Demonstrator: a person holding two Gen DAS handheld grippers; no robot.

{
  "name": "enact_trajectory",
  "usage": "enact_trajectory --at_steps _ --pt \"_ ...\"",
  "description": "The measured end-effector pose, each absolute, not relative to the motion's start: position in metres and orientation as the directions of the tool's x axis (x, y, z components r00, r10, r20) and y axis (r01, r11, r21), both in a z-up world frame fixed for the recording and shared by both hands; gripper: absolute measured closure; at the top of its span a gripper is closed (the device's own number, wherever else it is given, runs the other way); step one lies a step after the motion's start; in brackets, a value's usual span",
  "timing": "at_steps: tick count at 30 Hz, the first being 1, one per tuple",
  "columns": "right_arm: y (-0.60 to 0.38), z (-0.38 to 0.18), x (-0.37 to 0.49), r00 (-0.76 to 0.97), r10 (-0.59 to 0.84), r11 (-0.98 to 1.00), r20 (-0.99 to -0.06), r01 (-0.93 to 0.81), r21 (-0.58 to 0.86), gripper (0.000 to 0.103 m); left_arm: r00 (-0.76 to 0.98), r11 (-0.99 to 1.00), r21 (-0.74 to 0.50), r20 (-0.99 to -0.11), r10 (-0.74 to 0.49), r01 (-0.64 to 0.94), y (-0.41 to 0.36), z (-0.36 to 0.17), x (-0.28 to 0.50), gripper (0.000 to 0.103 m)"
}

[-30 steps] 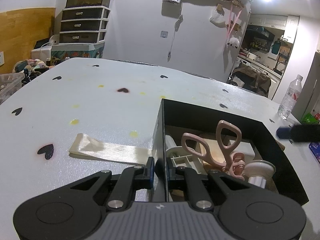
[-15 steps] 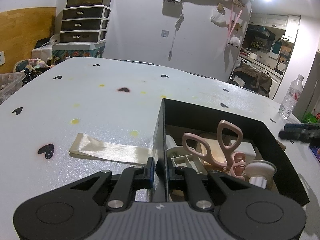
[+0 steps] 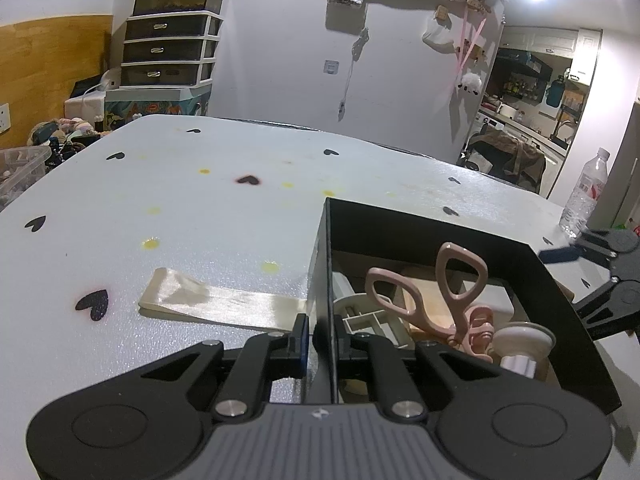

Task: Organize rigid objects
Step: 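Move the right gripper to the square wooden coaster and grasp it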

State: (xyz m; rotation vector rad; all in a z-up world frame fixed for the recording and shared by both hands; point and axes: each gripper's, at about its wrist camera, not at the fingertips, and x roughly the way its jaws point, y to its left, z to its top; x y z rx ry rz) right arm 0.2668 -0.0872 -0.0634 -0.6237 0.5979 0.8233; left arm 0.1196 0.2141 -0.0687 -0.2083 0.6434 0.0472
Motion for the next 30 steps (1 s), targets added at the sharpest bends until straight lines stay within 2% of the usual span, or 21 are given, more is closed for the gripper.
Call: enact_trajectory --at_steps 2,8,12,15,18,19,20,26,30 --pt "-0.08 -0.064 0.273 0.517 0.483 0.462 -0.707 -0.836 -0.296 0.018 0.799 0.978 -0.177 -0.6 -0.019 -0.11 0.214 -0.069 0.12 0.091" --pt "-0.063 -0.063 0.297 0.454 0.499 0.329 -0.738 -0.887 -0.324 0.017 0.794 0.979 -0.169 -0.608 -0.01 -0.117 0.211 -0.068 0.122 0.091" --pt "-0.061 -0.062 0.316 0.381 0.518 0.27 -0.766 -0.922 -0.276 0.012 0.787 0.98 -0.15 -0.616 0.008 -0.127 0.208 -0.066 0.125 0.092" --pt "-0.066 -0.065 0.335 0.295 0.549 0.267 -0.782 -0.949 -0.17 0.012 0.785 0.98 -0.144 -0.62 0.02 -0.139 0.207 -0.066 0.126 0.092" --pt "-0.075 -0.069 0.348 0.219 0.584 0.294 -0.782 -0.955 -0.047 0.017 0.783 0.979 -0.143 -0.621 0.028 -0.148 0.206 -0.065 0.126 0.092" --pt "-0.078 -0.07 0.349 0.198 0.598 0.301 -0.777 -0.954 -0.012 0.024 0.783 0.978 -0.145 -0.621 0.029 -0.151 0.206 -0.065 0.126 0.092" --pt "-0.082 -0.071 0.348 0.197 0.606 0.315 -0.77 -0.949 0.005 0.026 0.783 0.977 -0.149 -0.621 0.029 -0.154 0.206 -0.065 0.126 0.092" --pt "-0.1 -0.074 0.328 0.332 0.582 0.493 -0.742 -0.87 -0.002 0.026 0.785 0.977 -0.147 -0.619 0.031 -0.155 0.205 -0.066 0.127 0.092" --pt "-0.109 -0.076 0.306 0.447 0.497 0.672 -0.743 -0.74 0.004 0.026 0.788 0.975 -0.154 -0.615 0.031 -0.159 0.205 -0.066 0.127 0.092"
